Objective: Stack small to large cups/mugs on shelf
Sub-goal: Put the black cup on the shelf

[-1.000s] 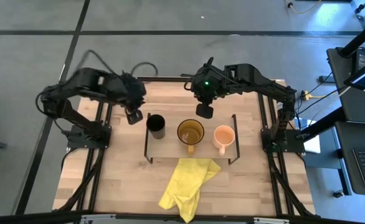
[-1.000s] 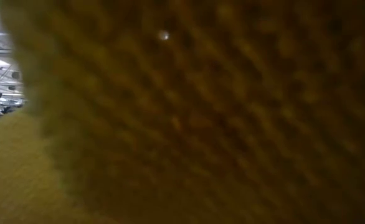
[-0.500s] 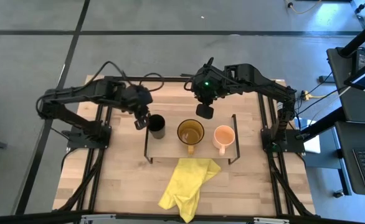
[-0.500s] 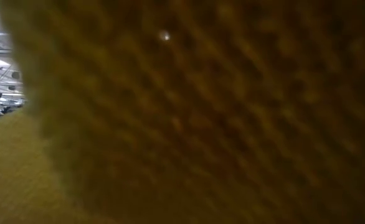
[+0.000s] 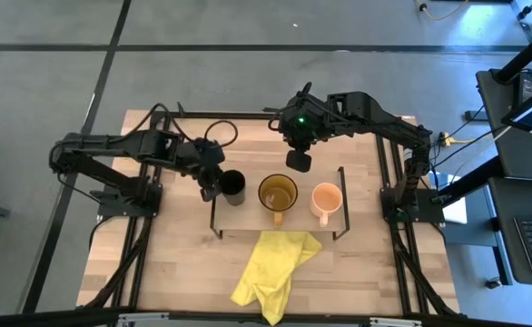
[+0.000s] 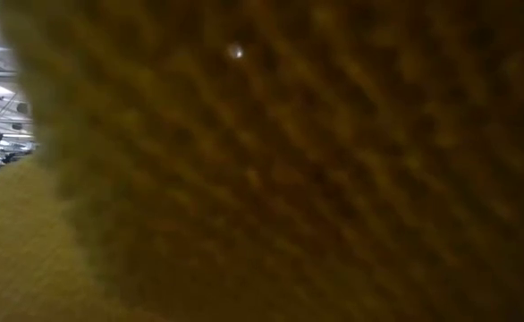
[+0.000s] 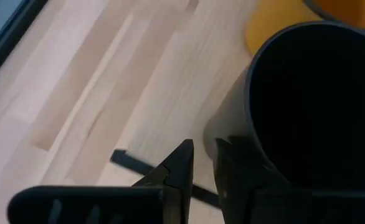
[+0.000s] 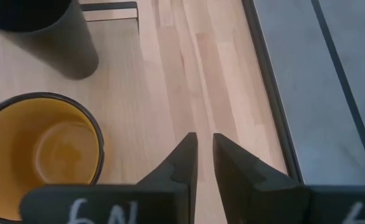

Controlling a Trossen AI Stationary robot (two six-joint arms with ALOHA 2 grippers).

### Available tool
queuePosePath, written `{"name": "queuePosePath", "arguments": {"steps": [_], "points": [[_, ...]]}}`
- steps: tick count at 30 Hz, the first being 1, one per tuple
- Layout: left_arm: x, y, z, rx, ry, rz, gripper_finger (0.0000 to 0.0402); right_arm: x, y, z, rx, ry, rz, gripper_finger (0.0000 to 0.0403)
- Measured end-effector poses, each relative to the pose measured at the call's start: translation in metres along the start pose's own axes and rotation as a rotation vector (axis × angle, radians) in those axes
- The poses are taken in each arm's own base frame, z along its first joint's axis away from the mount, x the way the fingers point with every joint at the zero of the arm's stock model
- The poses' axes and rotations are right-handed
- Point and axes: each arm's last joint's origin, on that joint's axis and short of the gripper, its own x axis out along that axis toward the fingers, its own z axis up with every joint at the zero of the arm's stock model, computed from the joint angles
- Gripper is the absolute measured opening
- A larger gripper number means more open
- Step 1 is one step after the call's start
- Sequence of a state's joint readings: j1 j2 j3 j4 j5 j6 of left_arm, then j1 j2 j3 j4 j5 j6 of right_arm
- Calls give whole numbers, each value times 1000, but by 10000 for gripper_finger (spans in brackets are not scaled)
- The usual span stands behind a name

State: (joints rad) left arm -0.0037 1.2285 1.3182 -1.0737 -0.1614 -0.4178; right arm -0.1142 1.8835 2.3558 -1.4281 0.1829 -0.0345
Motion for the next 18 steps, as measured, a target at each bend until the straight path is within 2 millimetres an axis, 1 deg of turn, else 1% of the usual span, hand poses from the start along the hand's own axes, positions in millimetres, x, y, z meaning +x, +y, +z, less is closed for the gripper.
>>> {"name": "queuePosePath", "arguments": {"steps": [3, 8, 15, 18], "points": [[5, -1, -2, -11, 3, -3, 57, 0, -2, 0, 5, 1, -4, 53], [12, 0, -9, -14, 55, -16, 57, 1, -5, 0, 11, 3, -9, 53], [13, -2, -7, 14, 35, -35, 57, 1, -5, 0, 5, 2, -10, 53], [12, -5, -7, 40, 43, -77, 57, 1, -5, 0, 5, 2, -10, 53]]}}
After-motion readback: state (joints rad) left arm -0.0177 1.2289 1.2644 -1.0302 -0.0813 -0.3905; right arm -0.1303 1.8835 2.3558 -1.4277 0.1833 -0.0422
